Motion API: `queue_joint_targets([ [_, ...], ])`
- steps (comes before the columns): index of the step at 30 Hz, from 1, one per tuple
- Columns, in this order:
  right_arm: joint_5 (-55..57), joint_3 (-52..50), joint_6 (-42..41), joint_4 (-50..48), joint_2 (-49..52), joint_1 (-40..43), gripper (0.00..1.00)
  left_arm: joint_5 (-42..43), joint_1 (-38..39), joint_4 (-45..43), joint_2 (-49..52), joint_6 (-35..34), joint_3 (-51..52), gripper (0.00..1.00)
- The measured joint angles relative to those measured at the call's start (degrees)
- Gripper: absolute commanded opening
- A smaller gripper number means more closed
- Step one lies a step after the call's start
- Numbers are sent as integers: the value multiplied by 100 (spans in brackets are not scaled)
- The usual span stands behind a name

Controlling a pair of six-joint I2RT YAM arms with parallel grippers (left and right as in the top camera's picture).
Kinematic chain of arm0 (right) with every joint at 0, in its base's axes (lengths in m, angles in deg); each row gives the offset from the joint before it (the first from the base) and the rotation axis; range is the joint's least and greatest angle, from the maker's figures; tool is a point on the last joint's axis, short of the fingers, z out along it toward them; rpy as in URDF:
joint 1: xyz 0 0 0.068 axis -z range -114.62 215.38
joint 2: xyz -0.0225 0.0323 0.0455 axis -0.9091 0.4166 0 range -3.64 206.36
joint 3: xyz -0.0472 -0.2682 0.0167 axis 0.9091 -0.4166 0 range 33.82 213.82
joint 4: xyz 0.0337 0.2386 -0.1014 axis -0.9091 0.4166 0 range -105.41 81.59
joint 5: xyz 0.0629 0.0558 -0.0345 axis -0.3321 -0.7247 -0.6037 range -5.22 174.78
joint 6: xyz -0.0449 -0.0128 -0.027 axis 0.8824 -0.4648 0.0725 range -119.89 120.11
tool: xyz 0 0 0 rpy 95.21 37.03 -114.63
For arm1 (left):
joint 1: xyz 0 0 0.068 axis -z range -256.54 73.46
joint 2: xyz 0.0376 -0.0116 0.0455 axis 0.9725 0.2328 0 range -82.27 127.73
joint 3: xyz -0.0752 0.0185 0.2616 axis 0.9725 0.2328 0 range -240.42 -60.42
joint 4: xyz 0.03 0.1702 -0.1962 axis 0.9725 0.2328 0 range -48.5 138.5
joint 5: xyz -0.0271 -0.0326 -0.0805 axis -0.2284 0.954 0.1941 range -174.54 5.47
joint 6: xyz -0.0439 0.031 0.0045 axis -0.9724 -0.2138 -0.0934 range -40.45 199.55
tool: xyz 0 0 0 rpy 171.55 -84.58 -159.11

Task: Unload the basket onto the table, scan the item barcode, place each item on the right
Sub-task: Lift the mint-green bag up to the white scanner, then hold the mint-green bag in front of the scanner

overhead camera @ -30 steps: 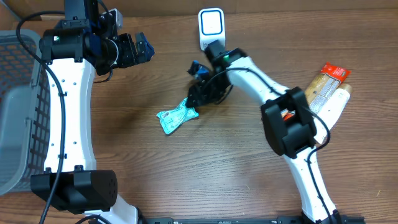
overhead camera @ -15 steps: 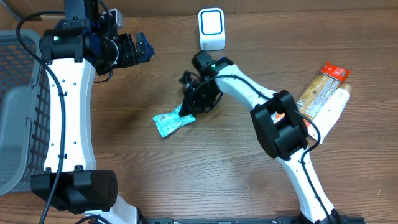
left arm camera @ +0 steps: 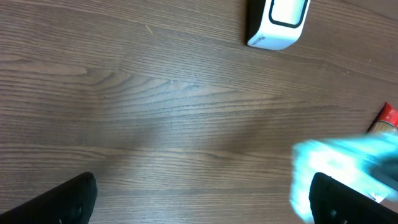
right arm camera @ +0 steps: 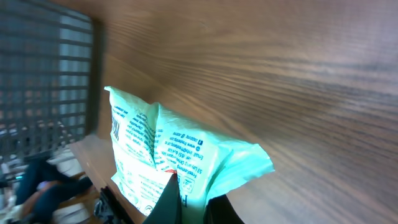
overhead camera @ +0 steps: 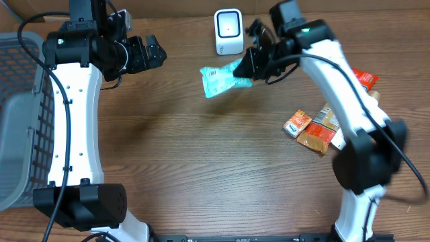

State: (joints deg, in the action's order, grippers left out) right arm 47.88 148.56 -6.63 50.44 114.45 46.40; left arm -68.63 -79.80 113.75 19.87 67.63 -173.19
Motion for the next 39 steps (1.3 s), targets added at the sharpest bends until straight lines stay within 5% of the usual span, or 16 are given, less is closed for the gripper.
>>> queue_joint_targets([
  [7, 334, 33, 35, 365, -1032, -92, 4, 0, 0, 0, 0, 0, 0, 100],
  [19, 1069, 33, -57, 385, -1217, -109, 4, 0, 0, 2, 0, 0, 0, 100],
  [24, 2643, 15, 92, -527, -1226, -393, 4, -2, 0, 0, 0, 0, 0, 100],
  [29, 4328, 13, 1502, -1832, -1080, -778, 4, 0, 0, 0, 0, 0, 0, 100],
  [39, 5880, 15, 5272, -5523, 555, -837, 4, 0, 0, 2, 0, 0, 0, 100],
])
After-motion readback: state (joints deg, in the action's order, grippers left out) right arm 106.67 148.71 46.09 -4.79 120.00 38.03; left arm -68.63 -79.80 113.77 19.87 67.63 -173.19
